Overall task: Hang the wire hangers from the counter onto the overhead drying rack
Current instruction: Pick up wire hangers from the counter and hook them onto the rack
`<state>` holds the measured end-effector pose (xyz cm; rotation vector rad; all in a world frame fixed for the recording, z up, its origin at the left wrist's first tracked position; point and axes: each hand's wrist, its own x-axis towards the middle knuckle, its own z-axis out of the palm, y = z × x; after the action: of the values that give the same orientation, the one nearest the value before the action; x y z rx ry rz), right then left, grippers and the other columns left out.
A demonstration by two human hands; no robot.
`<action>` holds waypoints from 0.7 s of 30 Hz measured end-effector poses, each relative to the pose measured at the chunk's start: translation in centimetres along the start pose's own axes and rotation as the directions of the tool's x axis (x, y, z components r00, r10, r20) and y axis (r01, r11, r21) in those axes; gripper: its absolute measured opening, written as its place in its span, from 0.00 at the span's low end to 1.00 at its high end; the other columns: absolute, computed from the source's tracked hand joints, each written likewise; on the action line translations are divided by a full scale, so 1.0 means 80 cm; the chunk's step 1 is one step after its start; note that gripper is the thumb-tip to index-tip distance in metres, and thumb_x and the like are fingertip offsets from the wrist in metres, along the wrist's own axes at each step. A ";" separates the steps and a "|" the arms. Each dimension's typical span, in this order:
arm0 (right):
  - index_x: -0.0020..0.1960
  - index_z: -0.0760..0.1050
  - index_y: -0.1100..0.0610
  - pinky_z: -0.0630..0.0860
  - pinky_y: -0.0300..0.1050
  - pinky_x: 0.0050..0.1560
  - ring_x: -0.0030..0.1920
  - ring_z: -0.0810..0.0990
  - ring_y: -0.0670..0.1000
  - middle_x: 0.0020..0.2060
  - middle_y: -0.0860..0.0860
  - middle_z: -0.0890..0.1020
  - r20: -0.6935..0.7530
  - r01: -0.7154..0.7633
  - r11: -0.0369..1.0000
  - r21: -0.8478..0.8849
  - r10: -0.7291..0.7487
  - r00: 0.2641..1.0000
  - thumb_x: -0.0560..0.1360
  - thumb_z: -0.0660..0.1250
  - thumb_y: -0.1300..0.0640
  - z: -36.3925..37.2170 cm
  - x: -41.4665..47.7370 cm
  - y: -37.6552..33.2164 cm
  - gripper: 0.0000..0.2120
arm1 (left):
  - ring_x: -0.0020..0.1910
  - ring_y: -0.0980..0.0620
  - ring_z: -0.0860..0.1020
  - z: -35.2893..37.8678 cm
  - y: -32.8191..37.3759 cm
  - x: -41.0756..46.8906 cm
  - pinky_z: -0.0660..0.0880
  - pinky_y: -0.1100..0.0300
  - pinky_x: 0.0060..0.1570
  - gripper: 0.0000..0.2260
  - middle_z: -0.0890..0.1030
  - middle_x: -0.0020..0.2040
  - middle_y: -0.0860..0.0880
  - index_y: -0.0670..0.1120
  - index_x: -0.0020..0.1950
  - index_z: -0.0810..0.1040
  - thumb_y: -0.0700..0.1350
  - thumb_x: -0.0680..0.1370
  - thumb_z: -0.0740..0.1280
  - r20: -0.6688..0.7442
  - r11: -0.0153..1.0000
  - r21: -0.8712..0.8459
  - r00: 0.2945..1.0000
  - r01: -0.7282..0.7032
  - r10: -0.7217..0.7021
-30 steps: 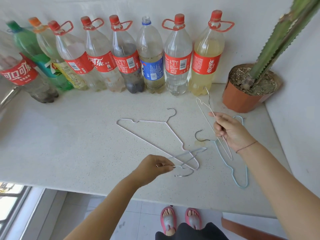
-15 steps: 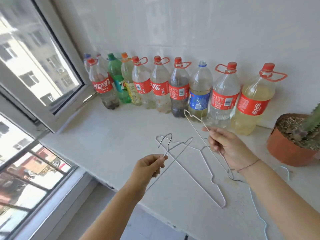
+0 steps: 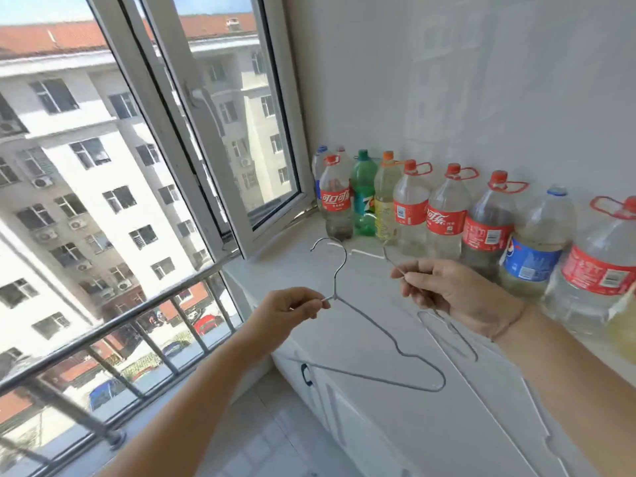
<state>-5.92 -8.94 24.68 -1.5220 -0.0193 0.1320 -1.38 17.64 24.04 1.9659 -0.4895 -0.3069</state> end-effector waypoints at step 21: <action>0.52 0.76 0.65 0.79 0.48 0.51 0.46 0.83 0.58 0.44 0.62 0.83 0.137 0.085 0.942 0.325 -0.136 0.981 0.66 0.69 0.65 0.286 0.059 -0.066 0.15 | 0.44 0.48 0.82 -0.117 0.036 -0.086 0.78 0.55 0.51 0.09 0.85 0.42 0.43 0.43 0.48 0.84 0.45 0.78 0.65 -0.438 0.894 -0.440 0.890 -0.090 -0.126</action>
<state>-3.03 14.06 30.77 -1.1819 -0.2019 0.1573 -4.09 27.22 30.60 1.5137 -0.0748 0.0424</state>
